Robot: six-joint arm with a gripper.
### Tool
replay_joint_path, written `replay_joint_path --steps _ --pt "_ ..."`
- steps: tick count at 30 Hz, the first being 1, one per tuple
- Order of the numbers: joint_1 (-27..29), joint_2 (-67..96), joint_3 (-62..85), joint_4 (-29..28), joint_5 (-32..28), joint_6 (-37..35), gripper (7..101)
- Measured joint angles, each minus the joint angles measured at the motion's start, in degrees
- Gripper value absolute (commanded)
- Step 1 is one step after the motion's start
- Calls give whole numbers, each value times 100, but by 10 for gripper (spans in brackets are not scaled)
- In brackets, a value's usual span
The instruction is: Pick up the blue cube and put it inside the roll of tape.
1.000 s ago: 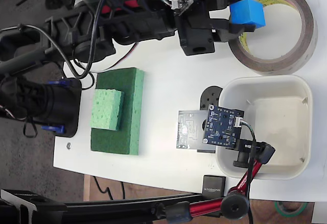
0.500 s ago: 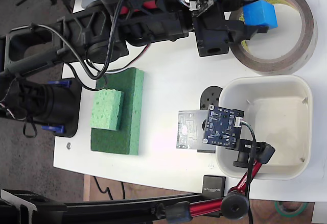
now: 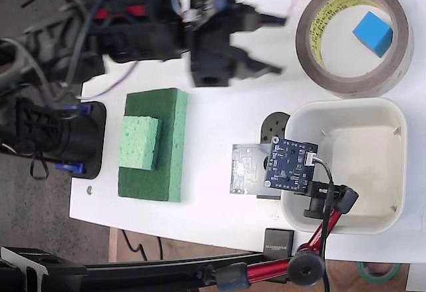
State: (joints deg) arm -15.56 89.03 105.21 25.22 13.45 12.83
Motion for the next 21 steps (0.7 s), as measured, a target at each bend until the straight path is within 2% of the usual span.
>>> replay_joint_path --steps 4,7,11,15,18,21 --pt "35 1969 1644 958 185 141 1000" --pt "97 3568 2997 1441 255 211 1000" --pt "167 5871 4799 1494 70 132 1000" --pt "185 7778 5941 2021 158 -70 1000" --pt "290 8543 6038 2162 193 -299 1000" --pt "483 8578 6126 2118 88 -492 1000"
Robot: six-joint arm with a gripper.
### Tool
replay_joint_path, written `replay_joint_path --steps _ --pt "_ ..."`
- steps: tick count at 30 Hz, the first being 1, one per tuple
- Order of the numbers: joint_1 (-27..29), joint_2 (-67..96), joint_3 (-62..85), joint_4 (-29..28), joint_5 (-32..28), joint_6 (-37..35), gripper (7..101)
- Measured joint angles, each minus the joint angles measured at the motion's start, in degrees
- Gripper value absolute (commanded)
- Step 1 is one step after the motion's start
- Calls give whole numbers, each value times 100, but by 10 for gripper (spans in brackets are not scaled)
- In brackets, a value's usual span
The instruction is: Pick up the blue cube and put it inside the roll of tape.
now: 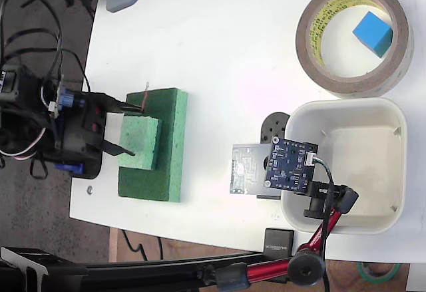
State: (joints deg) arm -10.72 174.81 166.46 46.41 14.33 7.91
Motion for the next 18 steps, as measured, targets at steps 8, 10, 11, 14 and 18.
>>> replay_joint_path --steps 8,10,11,14,18 --pt "105 9 545 -176 62 -114 1003" --pt "105 9 545 -193 53 -114 1003" --pt "105 9 545 -193 53 -97 1003" --pt "114 9 545 -193 44 -114 1003" --pt "114 9 545 -193 26 -114 1003"
